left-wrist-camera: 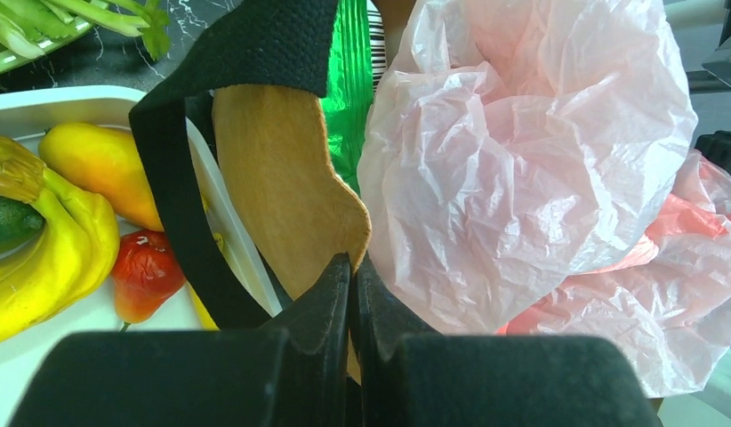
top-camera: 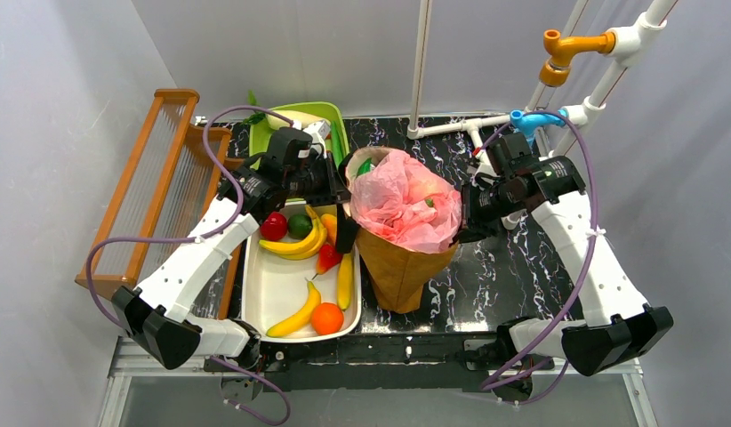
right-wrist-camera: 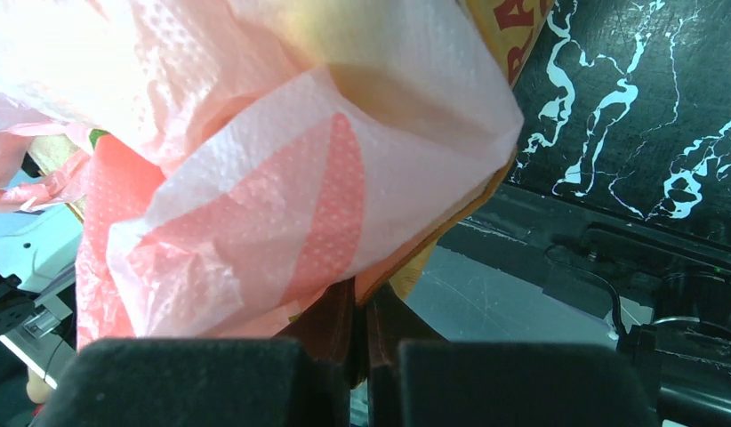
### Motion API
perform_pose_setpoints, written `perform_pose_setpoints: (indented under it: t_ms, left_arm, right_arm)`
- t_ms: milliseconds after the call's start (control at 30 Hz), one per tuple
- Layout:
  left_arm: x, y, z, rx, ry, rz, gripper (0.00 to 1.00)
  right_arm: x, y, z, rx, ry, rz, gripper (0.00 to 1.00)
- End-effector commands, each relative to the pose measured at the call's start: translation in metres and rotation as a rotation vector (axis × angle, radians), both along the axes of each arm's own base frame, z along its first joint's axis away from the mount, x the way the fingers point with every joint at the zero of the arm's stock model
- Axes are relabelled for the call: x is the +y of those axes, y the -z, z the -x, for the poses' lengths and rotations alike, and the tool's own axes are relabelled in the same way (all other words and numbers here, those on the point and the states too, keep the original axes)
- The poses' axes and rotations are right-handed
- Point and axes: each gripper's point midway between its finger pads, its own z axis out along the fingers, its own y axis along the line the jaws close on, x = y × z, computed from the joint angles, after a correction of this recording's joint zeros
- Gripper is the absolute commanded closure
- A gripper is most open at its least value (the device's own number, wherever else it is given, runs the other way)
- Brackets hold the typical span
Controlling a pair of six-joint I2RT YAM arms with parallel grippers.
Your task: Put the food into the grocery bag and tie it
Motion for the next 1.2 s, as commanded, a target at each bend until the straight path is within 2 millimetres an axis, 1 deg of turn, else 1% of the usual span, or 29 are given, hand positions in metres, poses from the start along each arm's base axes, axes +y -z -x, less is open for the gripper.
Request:
perform_pose_setpoints:
  t_ms: [0,67,233,300,400,433,467,500,567,633,767,867,967,1067,1167]
  left_arm:
    - [0.002,-0.002,0.015,0.002,0.035,0.006,1.00]
    - [0.004,-0.001,0.016,-0.002,0.034,0.002,1.00]
    - [0.006,-0.004,0.019,-0.016,0.043,-0.001,1.00]
    - [0.008,-0.005,0.020,-0.023,0.043,-0.007,0.98]
    - [0.011,-0.007,0.020,-0.038,0.039,-0.011,0.91]
    - [0.012,-0.008,0.020,-0.044,0.038,-0.012,0.87]
    - [0.012,-0.009,0.020,-0.050,0.036,-0.012,0.82]
    - [0.013,-0.010,0.020,-0.055,0.035,-0.014,0.78]
    - [0.014,-0.011,0.019,-0.063,0.035,-0.014,0.73]
    - [0.014,-0.014,0.019,-0.072,0.035,-0.013,0.64]
    - [0.015,-0.018,0.018,-0.088,0.030,-0.008,0.50]
    - [0.016,-0.021,0.018,-0.098,0.025,-0.002,0.41]
    - [0.016,-0.025,0.018,-0.109,0.023,0.004,0.36]
    - [0.017,-0.029,0.018,-0.124,0.022,0.007,0.33]
    - [0.019,-0.033,0.019,-0.139,0.020,0.006,0.29]
  right_arm:
    - [0.001,0.000,0.012,0.008,-0.015,-0.023,0.88]
    - [0.001,-0.003,0.012,-0.006,-0.014,-0.029,0.76]
    - [0.000,-0.010,0.011,-0.025,-0.019,-0.028,0.63]
    - [-0.002,-0.015,0.012,-0.041,-0.017,-0.028,0.56]
    - [-0.005,-0.027,0.011,-0.101,-0.008,-0.028,0.44]
    - [-0.005,-0.030,0.010,-0.121,-0.008,-0.029,0.41]
    - [-0.006,-0.033,0.009,-0.140,-0.009,-0.033,0.35]
    - [-0.005,-0.035,0.008,-0.155,-0.011,-0.037,0.32]
    - [-0.005,-0.041,0.005,-0.177,-0.018,-0.042,0.29]
    - [-0.004,-0.045,0.002,-0.193,-0.022,-0.042,0.26]
    - [-0.003,-0.057,-0.009,-0.235,-0.026,-0.036,0.24]
    - [-0.001,-0.070,-0.020,-0.276,-0.032,-0.034,0.24]
    - [0.004,-0.084,-0.031,-0.313,-0.038,-0.044,0.23]
    - [0.008,-0.098,-0.039,-0.346,-0.050,-0.064,0.23]
    - [0.012,-0.109,-0.041,-0.366,-0.059,-0.087,0.23]
